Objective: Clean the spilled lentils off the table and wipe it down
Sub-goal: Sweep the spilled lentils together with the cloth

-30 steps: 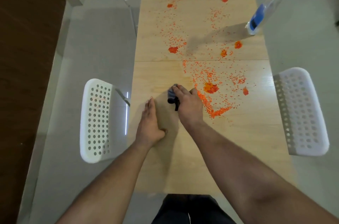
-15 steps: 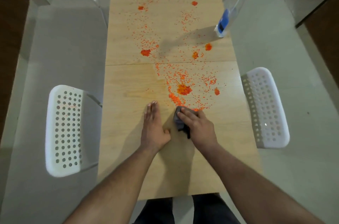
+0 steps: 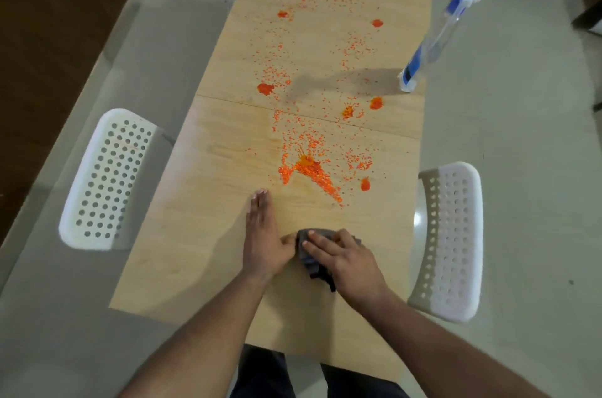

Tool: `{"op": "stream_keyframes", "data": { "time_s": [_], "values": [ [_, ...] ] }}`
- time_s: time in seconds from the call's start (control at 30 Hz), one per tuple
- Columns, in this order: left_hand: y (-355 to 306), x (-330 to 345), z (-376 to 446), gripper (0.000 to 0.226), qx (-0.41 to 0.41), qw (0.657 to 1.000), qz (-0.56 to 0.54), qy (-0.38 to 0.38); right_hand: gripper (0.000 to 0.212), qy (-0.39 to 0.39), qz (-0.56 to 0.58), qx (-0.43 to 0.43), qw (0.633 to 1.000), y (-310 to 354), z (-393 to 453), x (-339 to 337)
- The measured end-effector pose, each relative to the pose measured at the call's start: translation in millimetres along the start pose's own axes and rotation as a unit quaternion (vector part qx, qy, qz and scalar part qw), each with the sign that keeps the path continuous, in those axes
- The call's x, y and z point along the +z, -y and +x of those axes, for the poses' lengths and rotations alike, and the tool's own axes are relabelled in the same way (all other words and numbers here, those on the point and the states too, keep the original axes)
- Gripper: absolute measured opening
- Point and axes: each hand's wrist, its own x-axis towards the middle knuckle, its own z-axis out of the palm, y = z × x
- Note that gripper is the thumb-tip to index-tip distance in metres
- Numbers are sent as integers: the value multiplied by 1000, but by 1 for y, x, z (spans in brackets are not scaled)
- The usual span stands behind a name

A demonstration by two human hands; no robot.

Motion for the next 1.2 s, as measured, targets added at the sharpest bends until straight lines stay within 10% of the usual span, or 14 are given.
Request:
{"op": "stream_keyframes", "data": {
  "time_s": [0.43,0.83,1.2],
  "values": [
    [-42,36,-9,103,-62,996,-38,-57,44,-50,-22,17,998,-100,112,-45],
    [-106,67,10,111,-85,993,-45,-76,67,5,-35,-107,994,-150,-3,-42],
    [-162,99,22,114,-209,963,-57,-159,44,-25,-20,-176,984,-208,130,-81]
  ]
}}
